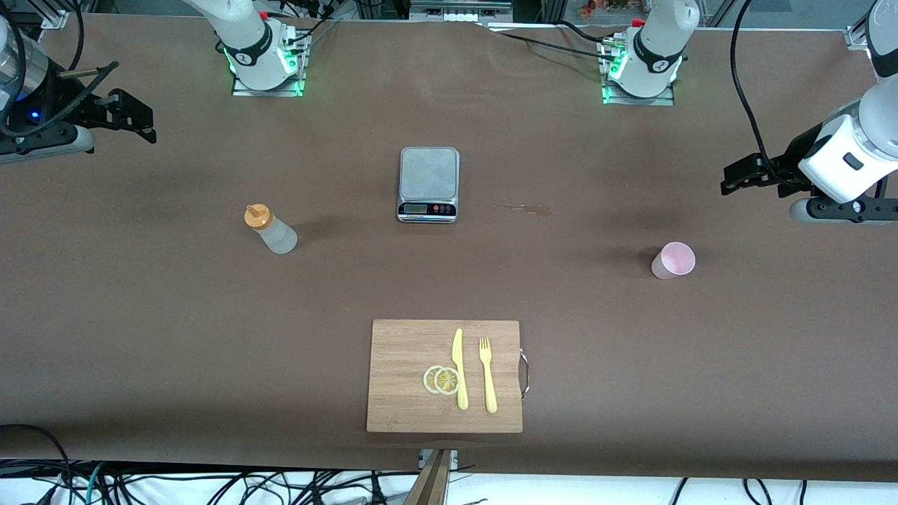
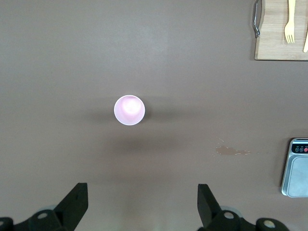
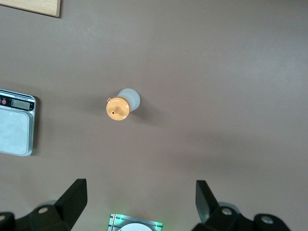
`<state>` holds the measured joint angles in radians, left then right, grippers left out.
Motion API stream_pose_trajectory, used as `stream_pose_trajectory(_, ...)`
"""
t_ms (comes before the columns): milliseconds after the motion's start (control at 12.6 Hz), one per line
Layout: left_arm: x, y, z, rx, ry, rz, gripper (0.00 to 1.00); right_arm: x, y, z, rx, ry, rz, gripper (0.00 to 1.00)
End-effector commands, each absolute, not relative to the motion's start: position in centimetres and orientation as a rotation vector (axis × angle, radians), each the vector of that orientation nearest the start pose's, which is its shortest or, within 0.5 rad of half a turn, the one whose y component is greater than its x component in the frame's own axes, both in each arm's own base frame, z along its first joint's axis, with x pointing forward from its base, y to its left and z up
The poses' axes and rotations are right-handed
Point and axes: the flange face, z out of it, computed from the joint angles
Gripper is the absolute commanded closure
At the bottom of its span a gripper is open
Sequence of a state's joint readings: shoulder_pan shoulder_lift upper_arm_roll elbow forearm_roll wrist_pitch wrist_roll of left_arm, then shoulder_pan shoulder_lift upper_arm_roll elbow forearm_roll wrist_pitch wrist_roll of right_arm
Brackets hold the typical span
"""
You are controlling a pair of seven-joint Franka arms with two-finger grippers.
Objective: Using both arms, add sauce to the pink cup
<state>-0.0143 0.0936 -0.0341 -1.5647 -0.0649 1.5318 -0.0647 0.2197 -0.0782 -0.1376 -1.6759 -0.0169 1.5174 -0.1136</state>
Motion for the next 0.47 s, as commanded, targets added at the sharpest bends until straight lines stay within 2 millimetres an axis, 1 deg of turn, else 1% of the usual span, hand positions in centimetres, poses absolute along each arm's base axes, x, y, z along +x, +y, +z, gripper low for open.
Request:
stream_pose_trajectory(0, 57.94, -3.45, 57.56, -3.193, -0.032, 0.219, 0.00, 52.02, 3.71, 61.52, -3.122, -0.282, 0.138, 0.00)
stream_pose_trajectory(396, 58.09, -3.45, 57.58, -3.193, -0.032, 0.217, 0.00, 52.03, 3.63, 61.52, -3.122, -0.282, 0.138, 0.00)
